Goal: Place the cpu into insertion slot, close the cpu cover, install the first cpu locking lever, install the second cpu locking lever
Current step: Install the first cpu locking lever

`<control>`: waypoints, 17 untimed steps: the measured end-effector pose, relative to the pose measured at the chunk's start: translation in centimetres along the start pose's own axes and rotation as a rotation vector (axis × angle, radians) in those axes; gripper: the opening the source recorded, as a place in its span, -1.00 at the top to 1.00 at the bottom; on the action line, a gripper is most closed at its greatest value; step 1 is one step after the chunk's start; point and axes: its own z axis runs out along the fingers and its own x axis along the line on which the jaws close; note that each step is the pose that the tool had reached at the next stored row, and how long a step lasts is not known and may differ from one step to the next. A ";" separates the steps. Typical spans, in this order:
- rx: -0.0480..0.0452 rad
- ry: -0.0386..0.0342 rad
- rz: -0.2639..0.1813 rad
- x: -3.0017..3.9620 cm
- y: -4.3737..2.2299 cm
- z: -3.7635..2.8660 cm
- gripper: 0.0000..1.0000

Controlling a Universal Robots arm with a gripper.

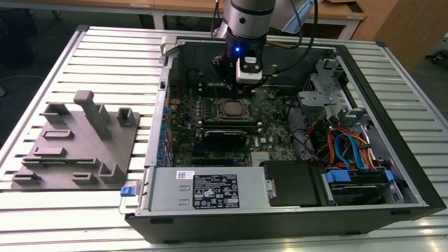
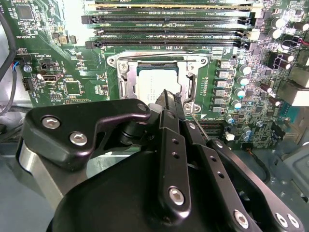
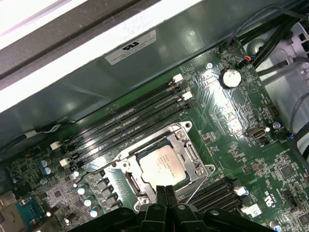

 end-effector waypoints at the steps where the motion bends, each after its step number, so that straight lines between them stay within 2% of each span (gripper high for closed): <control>1: 0.0000 0.0000 0.000 0.00 0.00 0.00 0.80; 5: 0.0000 -0.0003 -0.001 0.01 0.00 0.00 0.80; 7: -0.0023 -0.0043 -0.001 0.07 -0.04 0.02 0.80; 9: -0.0087 -0.0182 0.000 0.23 -0.13 0.07 0.80; 11: -0.0187 -0.0363 0.000 0.48 -0.27 0.10 0.80; 12: -0.0219 -0.0415 -0.001 0.57 -0.33 0.10 0.80; 14: -0.0276 -0.0429 -0.002 0.68 -0.39 0.10 0.80; 17: -0.0284 -0.0426 -0.036 0.68 -0.38 0.10 0.80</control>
